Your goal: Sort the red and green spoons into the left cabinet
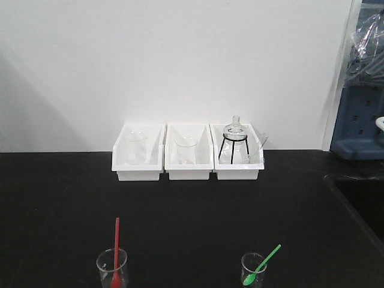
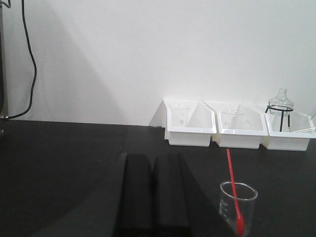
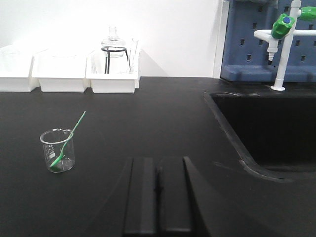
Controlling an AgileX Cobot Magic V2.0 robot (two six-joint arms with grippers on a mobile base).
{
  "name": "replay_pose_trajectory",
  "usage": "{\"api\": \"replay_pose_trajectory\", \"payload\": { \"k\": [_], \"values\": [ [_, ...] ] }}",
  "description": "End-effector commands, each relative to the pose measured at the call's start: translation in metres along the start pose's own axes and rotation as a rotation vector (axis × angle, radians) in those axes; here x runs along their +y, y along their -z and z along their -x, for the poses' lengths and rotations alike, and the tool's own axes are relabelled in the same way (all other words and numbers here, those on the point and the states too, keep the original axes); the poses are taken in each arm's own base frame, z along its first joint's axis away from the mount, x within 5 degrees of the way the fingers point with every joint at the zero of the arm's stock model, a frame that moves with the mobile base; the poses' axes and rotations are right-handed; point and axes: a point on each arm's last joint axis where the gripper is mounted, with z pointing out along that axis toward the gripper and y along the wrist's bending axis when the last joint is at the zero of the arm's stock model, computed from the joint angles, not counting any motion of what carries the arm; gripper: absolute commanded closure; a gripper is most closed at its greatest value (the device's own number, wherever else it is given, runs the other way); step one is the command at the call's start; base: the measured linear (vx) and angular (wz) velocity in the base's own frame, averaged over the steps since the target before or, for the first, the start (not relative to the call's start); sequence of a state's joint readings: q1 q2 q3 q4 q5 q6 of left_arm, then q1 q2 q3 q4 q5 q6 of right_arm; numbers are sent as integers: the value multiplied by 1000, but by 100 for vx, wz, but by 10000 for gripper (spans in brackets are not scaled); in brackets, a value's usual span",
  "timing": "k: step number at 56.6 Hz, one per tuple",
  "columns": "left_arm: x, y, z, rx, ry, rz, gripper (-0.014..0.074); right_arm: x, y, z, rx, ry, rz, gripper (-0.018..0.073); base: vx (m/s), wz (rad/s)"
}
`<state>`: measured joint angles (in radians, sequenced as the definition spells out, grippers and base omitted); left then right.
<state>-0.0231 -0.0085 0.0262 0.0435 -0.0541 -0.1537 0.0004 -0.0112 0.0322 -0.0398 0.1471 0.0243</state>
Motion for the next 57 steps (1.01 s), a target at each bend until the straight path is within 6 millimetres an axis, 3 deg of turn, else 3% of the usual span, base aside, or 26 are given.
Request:
{"api": "replay_pose_trajectory", "payload": {
  "k": [1,17,50,57],
  "values": [
    [-1,2,9,-102,11,-12,603,0,1,6,-86,30,2,568,0,0],
    [-1,2,9,-102,11,-12,603,0,1,6,-95,88,-3,568,0,0],
    [-1,2,11,-116,11,-14,603,1,5,26,-311,49,7,568,0,0],
    [-2,3,18,-188,27,-24,603,1,6,29,-356,39,10,568,0,0]
  ]
}}
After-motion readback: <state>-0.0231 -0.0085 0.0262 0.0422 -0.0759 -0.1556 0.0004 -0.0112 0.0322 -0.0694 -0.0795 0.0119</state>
